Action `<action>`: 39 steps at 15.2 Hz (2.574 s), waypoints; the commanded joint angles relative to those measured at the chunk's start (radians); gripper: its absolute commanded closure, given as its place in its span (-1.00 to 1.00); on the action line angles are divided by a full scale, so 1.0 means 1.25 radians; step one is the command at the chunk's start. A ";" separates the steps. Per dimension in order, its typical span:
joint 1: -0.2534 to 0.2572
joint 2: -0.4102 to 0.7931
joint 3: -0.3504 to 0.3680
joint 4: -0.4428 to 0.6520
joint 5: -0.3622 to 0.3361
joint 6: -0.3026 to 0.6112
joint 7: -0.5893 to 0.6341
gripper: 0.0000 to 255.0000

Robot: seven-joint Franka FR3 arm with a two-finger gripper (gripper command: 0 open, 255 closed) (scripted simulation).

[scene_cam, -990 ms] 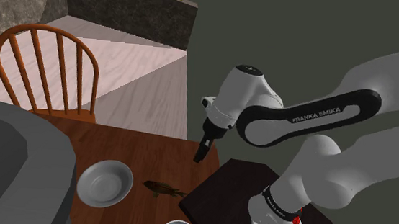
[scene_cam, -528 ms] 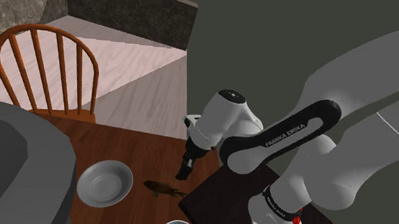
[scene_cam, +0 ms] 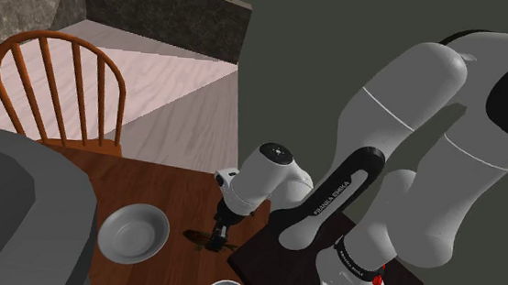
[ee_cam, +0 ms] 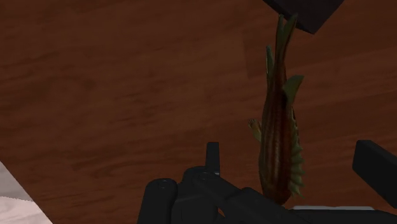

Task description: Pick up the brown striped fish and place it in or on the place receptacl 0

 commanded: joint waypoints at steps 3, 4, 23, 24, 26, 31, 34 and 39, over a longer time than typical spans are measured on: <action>0.063 0.072 -0.081 0.019 -0.087 0.054 0.065 -1.00; 0.074 0.082 -0.093 0.022 -0.091 0.060 0.067 -1.00; 0.039 0.050 -0.053 0.017 -0.069 0.034 0.051 1.00; 0.020 0.034 -0.030 0.014 -0.054 0.020 0.041 1.00; -0.011 0.001 0.011 0.010 -0.013 -0.008 0.011 1.00; -0.023 -0.080 0.048 0.006 0.091 -0.082 -0.061 1.00; -0.014 -0.127 0.045 0.006 0.122 -0.128 -0.082 1.00; -0.002 -0.201 0.036 0.010 0.148 -0.206 -0.097 1.00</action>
